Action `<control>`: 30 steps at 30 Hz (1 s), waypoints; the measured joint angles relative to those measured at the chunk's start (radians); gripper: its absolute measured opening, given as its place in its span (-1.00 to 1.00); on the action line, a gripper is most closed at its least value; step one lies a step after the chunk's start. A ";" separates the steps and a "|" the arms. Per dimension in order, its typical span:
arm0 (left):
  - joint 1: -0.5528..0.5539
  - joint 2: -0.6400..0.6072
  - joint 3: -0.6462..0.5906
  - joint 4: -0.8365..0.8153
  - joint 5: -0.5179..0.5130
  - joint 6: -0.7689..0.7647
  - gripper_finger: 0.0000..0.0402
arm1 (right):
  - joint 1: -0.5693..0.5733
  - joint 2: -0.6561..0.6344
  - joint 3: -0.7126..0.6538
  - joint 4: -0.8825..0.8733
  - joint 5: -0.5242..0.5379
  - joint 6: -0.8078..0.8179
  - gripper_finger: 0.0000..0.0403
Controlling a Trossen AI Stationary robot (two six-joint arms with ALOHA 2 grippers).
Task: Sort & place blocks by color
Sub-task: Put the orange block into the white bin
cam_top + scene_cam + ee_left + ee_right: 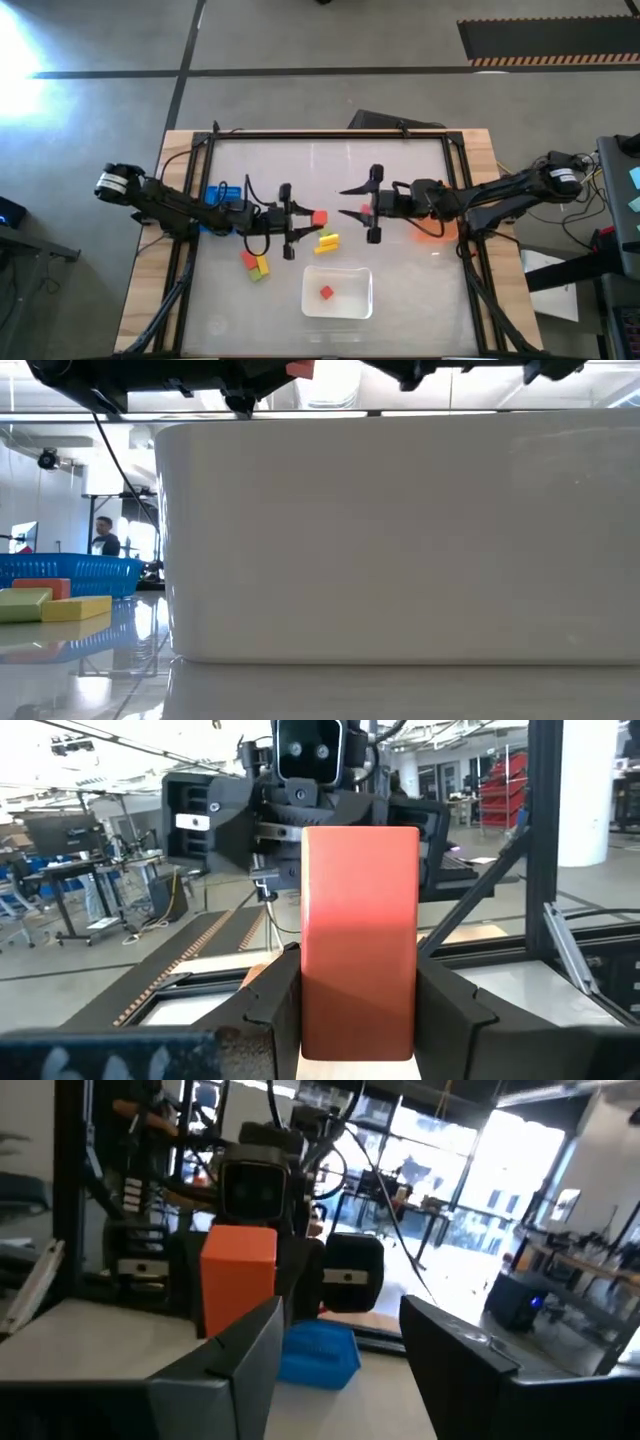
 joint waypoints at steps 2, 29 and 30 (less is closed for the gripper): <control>0.000 0.000 0.000 0.000 0.000 0.000 -0.40 | -0.001 -0.034 0.000 -0.061 0.000 0.017 -0.18; -0.007 -0.002 -0.001 -0.027 0.002 0.000 -0.40 | 0.023 0.117 -0.005 0.131 -0.078 0.081 0.41; -0.006 -0.002 -0.001 -0.025 0.002 0.000 -0.40 | 0.023 0.138 -0.002 0.157 -0.085 0.081 0.47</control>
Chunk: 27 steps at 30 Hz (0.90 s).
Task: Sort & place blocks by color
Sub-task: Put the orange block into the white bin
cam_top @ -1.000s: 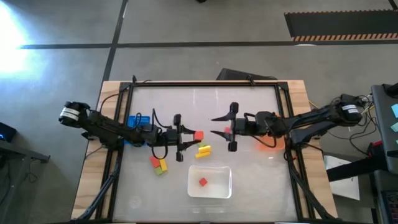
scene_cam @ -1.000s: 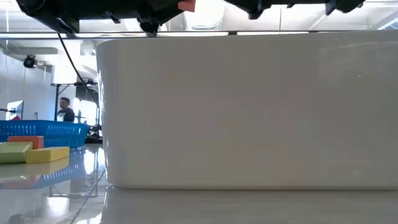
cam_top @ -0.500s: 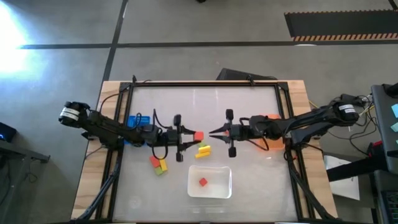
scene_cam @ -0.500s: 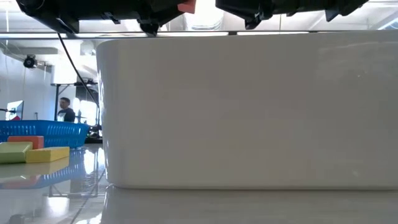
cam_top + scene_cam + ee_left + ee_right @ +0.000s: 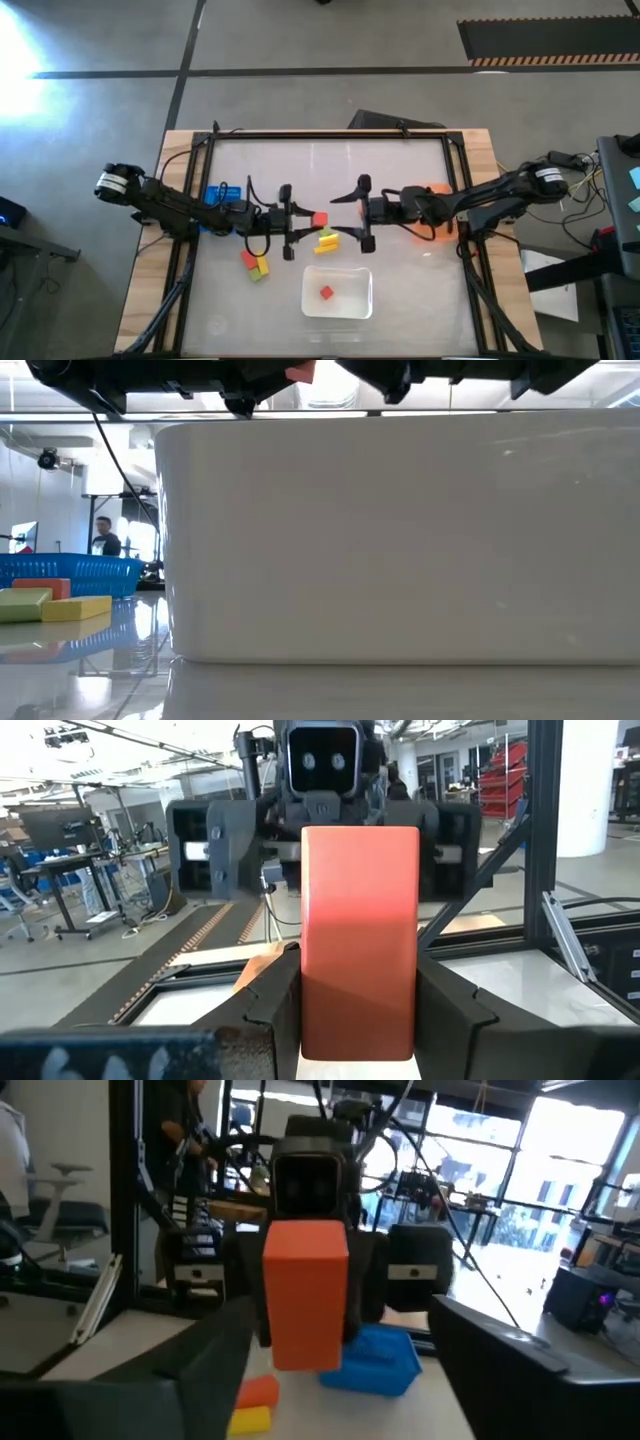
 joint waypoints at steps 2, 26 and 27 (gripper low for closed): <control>0.001 0.000 0.000 0.000 0.000 0.000 -0.40 | 0.000 0.040 0.009 0.059 -0.005 0.000 0.57; 0.001 0.000 0.000 -0.006 -0.007 -0.002 -0.32 | 0.006 0.190 0.151 0.110 -0.036 -0.052 -0.42; 0.001 0.000 0.000 -0.008 -0.006 -0.011 -0.28 | 0.006 0.186 0.150 0.095 -0.039 -0.053 -0.42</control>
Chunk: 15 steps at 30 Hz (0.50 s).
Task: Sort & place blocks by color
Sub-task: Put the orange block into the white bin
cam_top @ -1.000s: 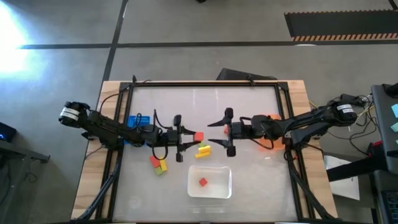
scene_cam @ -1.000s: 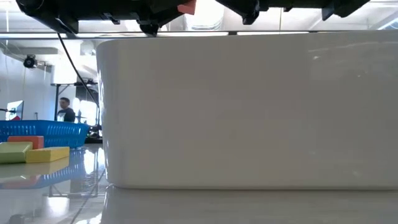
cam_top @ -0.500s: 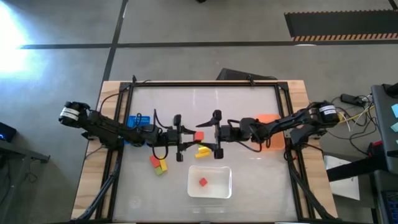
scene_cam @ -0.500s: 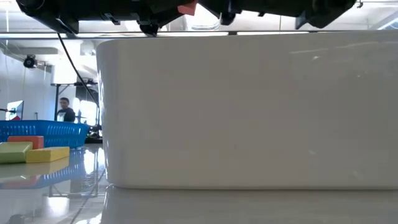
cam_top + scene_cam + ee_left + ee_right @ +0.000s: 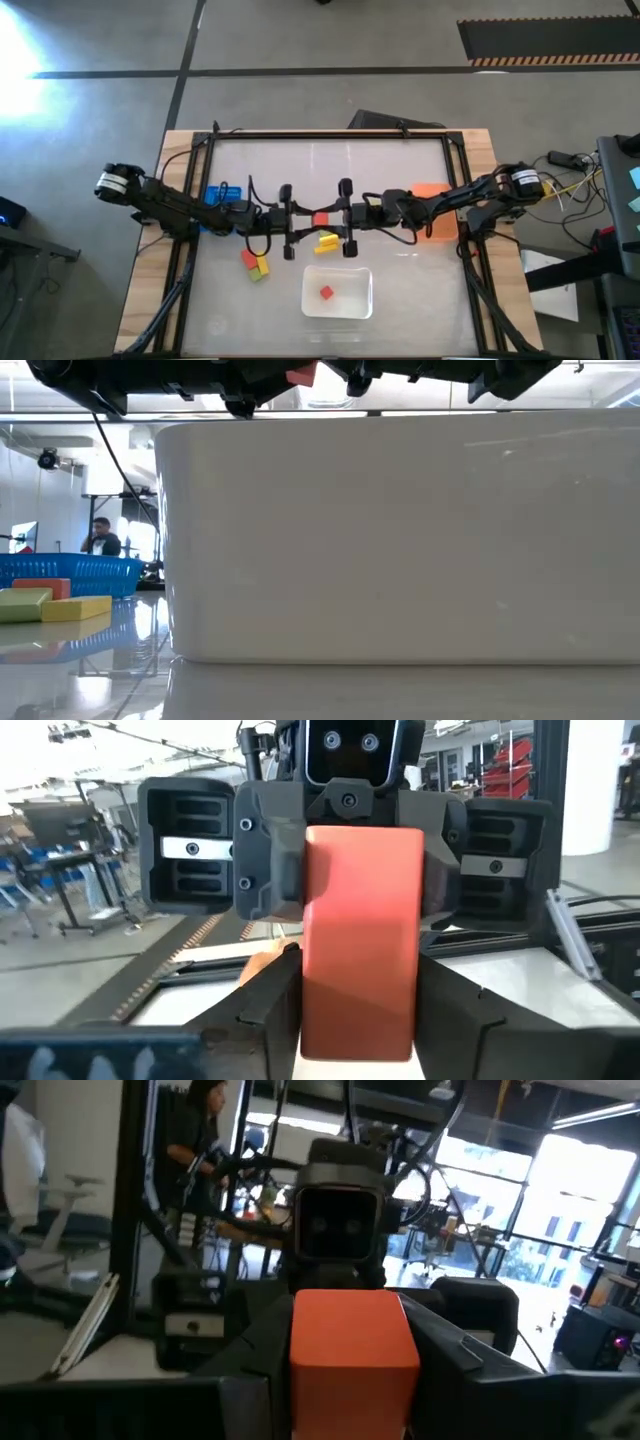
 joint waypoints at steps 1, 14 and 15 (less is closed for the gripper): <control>0.000 0.000 0.000 -0.002 0.000 -0.002 -0.22 | 0.000 -0.004 -0.001 -0.010 0.000 0.002 -0.42; 0.000 -0.178 0.000 -0.385 -0.092 0.066 0.26 | 0.001 -0.209 0.037 -0.467 0.078 0.156 -0.42; 0.000 -0.207 0.000 -0.433 -0.105 0.066 0.27 | 0.001 -0.223 0.058 -0.550 0.089 0.189 -0.42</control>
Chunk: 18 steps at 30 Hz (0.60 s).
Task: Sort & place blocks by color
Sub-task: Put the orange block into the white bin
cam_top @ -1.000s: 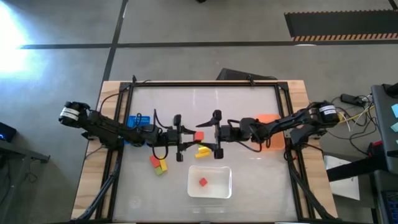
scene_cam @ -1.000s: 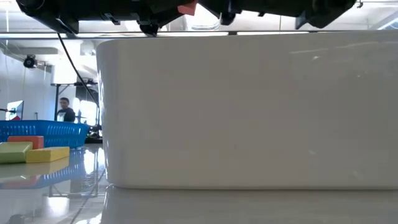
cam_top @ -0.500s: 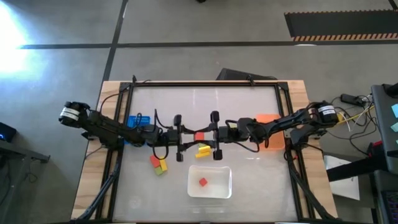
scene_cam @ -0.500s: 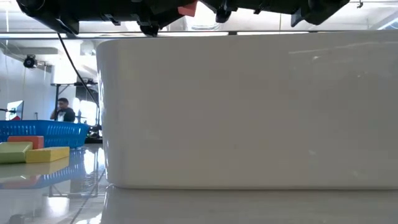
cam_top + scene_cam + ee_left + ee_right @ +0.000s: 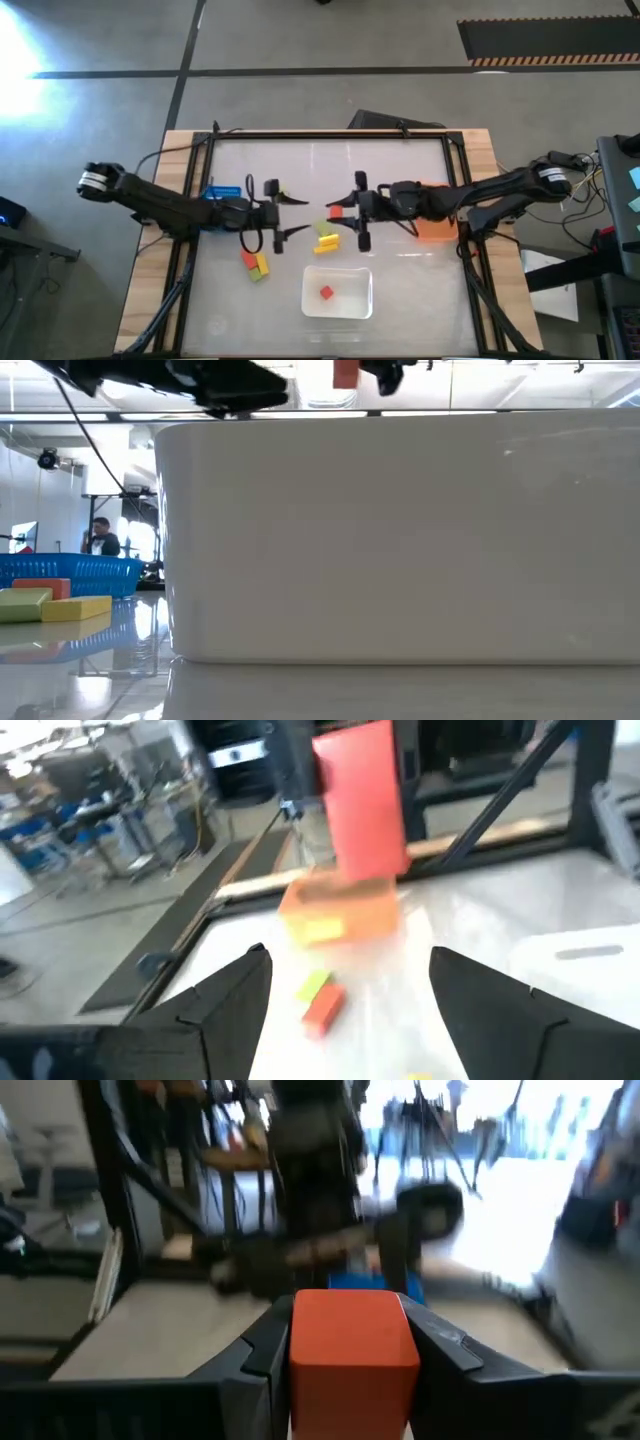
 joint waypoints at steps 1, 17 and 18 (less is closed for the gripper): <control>0.000 -0.026 0.000 -0.046 -0.017 0.000 0.27 | 0.001 -0.010 0.027 -0.083 0.006 0.035 -0.42; -0.001 -0.189 0.000 -0.196 -0.139 -0.002 0.27 | 0.113 0.253 0.528 -1.081 0.056 0.423 -0.42; -0.001 -0.190 0.000 -0.207 -0.139 -0.003 0.27 | 0.121 0.281 0.553 -1.126 0.051 0.444 -0.42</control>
